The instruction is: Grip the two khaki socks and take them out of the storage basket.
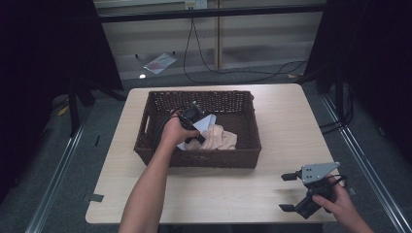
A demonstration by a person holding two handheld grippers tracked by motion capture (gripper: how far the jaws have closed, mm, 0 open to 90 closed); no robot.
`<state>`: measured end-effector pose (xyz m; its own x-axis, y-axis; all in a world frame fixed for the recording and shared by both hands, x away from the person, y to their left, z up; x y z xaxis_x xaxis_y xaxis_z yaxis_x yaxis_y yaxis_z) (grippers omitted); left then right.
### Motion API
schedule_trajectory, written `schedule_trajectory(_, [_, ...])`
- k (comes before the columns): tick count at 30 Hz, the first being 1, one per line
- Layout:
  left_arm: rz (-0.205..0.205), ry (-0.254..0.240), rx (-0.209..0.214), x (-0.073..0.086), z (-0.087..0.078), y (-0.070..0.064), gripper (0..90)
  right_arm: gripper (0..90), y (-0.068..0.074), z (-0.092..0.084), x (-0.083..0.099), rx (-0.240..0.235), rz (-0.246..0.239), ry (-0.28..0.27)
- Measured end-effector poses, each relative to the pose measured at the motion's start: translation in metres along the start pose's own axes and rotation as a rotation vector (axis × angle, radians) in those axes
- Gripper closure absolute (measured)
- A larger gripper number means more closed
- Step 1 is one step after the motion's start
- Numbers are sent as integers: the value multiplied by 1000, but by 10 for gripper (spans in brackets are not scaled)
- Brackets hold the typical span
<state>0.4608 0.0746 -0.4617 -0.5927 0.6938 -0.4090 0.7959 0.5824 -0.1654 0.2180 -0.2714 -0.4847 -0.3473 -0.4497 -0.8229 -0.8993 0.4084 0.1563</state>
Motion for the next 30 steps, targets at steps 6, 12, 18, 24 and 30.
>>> schedule_trajectory(6, [-39, 3, -7, -2, -21, -1, 806, 13, -1, 1, 0, -3, -3, -1])
schedule_trajectory(12, [-87, -8, 38, -4, -49, 0, 807, 13, -1, 1, 0, -5, -2, 0])
schedule_trajectory(18, [-84, -18, 56, -9, -73, -4, 807, 13, -1, 1, 0, -4, -2, 0])
schedule_trajectory(24, [-91, -30, 81, -13, -92, -10, 806, 13, -1, 1, 0, -4, -3, 1])
schedule_trajectory(30, [-87, -19, 100, -11, -106, -15, 806, 13, -1, 2, 0, -4, -2, 0])
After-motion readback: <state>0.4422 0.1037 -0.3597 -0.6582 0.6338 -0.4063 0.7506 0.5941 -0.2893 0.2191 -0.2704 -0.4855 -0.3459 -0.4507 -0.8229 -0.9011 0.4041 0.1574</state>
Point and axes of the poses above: each handheld gripper's, and its own axes: z roughly forward along the jaws, x roughly out of its underside, y roughly to its left, the point moved 2 cm from there along z, roughly forward along the jaws, and after that the axes turned 3 degrees about -y, right-handed, at the moved point
